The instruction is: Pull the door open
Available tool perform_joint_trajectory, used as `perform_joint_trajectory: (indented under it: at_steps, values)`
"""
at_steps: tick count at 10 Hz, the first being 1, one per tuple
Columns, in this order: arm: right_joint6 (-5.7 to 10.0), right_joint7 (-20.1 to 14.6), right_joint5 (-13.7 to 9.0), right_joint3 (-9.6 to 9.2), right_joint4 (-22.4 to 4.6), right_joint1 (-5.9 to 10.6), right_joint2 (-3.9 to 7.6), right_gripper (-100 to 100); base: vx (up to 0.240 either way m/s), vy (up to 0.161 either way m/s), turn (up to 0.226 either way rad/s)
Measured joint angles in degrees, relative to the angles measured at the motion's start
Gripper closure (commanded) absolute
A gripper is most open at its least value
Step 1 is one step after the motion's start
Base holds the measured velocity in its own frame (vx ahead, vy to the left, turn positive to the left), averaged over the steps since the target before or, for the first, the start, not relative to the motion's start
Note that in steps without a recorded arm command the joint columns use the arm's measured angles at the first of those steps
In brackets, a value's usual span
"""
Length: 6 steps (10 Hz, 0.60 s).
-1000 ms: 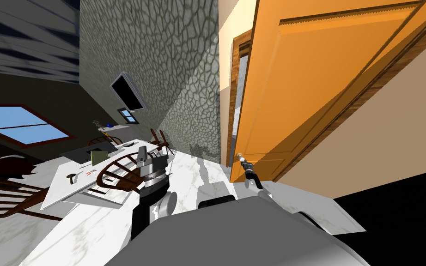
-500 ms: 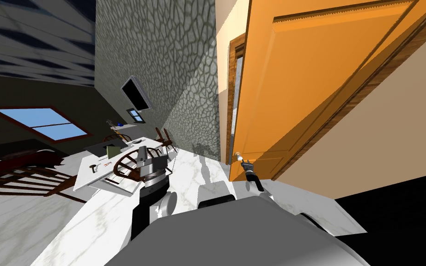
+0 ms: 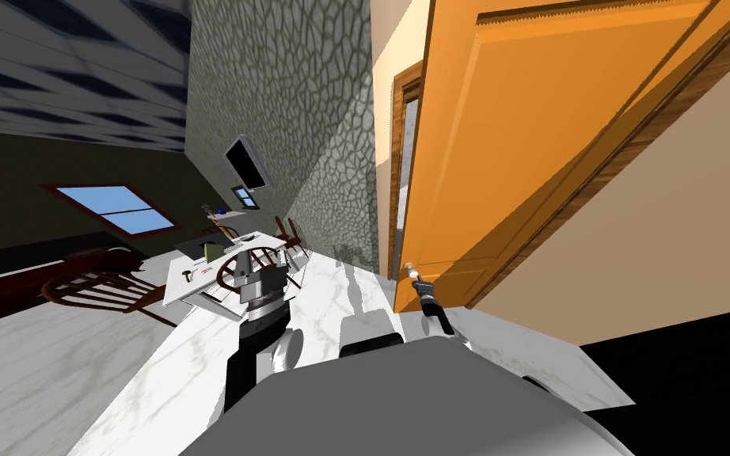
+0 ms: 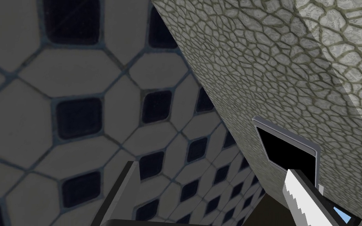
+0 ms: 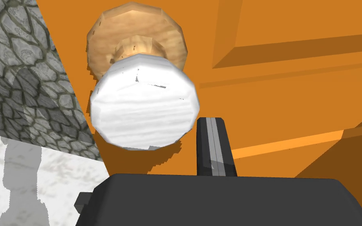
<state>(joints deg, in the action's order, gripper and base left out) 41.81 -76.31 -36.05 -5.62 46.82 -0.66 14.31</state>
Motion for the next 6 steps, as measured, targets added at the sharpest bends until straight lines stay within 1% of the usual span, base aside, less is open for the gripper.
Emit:
perform_joint_trajectory:
  at_steps: [1,2,3,4,5,6]
  values:
    - [0.84,-0.51,0.25,-0.52,-0.56,0.20,0.05,-100,-0.085,-0.048,0.062]
    - [1.49,-0.87,0.45,-0.99,0.00,-0.41,0.07,-100,-0.083,-0.049,0.064]
    - [1.71,-1.09,0.58,-1.38,0.56,-0.85,0.11,-100,-0.083,-0.029,0.044]
    - [3.08,-2.20,0.93,-2.12,-1.68,0.22,0.34,-100,-0.098,-0.038,0.062]
    - [4.40,-3.16,1.19,-2.71,-2.75,0.43,0.46,-100,-0.069,-0.033,0.045]
    - [4.45,-3.15,1.20,-2.84,-1.95,-0.22,0.35,-100,-0.035,-0.007,-0.027]
